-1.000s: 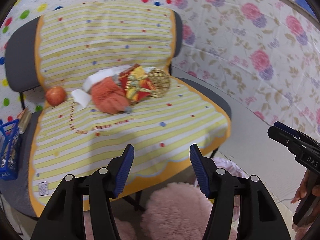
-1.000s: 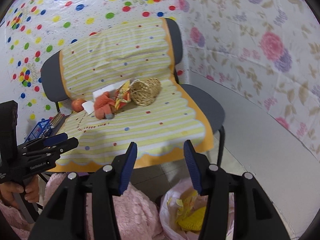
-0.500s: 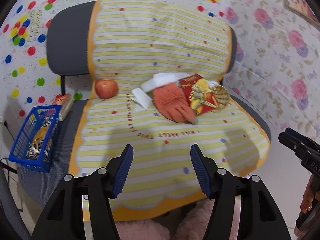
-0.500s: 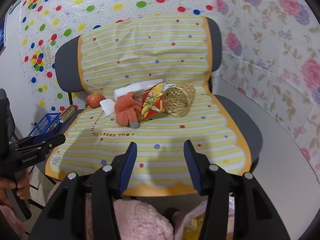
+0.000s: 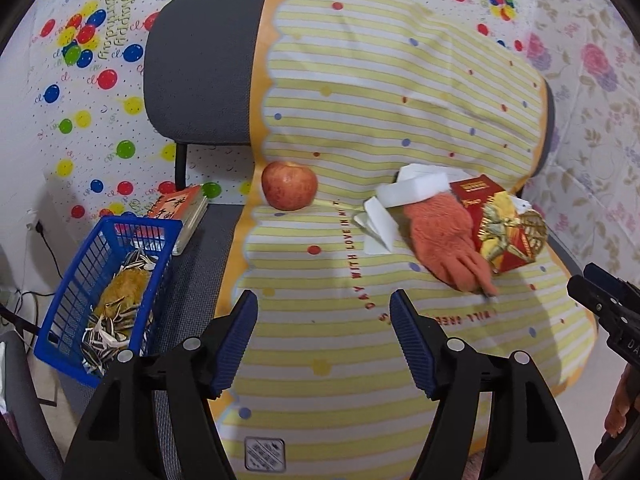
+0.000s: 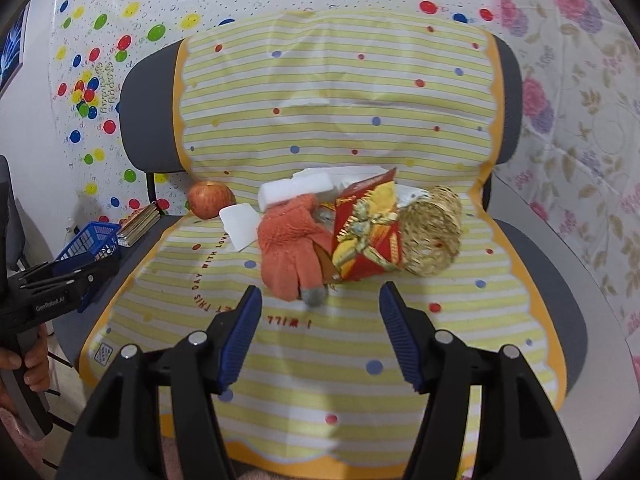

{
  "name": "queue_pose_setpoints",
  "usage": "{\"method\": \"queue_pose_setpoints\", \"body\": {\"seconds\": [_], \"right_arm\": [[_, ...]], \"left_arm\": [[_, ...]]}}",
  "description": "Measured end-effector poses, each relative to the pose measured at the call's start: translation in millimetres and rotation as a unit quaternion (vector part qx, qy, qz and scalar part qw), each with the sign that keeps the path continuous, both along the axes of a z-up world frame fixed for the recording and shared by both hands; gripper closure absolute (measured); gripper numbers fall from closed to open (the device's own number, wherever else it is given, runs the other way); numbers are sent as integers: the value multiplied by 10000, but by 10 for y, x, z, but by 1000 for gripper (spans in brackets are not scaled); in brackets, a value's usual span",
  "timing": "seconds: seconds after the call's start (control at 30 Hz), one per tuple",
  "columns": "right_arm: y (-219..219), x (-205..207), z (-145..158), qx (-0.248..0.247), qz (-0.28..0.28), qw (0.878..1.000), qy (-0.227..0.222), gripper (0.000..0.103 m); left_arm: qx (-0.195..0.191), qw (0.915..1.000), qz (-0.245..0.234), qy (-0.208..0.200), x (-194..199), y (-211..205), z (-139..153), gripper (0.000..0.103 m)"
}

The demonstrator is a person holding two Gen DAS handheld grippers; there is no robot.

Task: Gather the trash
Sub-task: 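Move both tools back over the chair, then grasp the orange knitted glove with the right tool while the left tool grasps white foam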

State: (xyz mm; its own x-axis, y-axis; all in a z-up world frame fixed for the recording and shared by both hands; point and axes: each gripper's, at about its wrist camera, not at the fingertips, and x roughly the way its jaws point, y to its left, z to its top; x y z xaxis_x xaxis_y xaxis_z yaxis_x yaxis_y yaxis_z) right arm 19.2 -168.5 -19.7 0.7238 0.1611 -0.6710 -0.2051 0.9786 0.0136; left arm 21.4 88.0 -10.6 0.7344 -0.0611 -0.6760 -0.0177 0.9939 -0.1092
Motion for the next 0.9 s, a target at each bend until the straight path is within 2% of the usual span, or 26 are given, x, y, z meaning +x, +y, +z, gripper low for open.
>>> {"method": "queue_pose_setpoints", "body": {"seconds": [0.27, 0.5, 0.63, 0.67, 0.77, 0.83, 0.9], "right_arm": [[276, 655, -170, -39, 438, 9990, 54, 42], [424, 1220, -432, -131, 498, 9983, 279, 44], [463, 1454, -572, -93, 456, 9977, 492, 50], [471, 1519, -606, -86, 444, 9974, 558, 52], [494, 1586, -646, 14, 530, 9959, 734, 69], [515, 1549, -610, 70, 636, 9950, 766, 91], [531, 1403, -497, 98, 762, 9950, 635, 93]], "left_arm": [[71, 9999, 102, 116, 323, 70, -119, 33], [164, 9995, 203, 182, 600, 70, -228, 33], [173, 9994, 174, 225, 665, 43, -261, 33], [163, 9995, 167, 227, 664, 44, -265, 33], [64, 9997, 113, 230, 632, 51, -260, 33], [52, 9997, 73, 225, 595, 42, -247, 33], [57, 9997, 45, 223, 575, 24, -235, 33]]}}
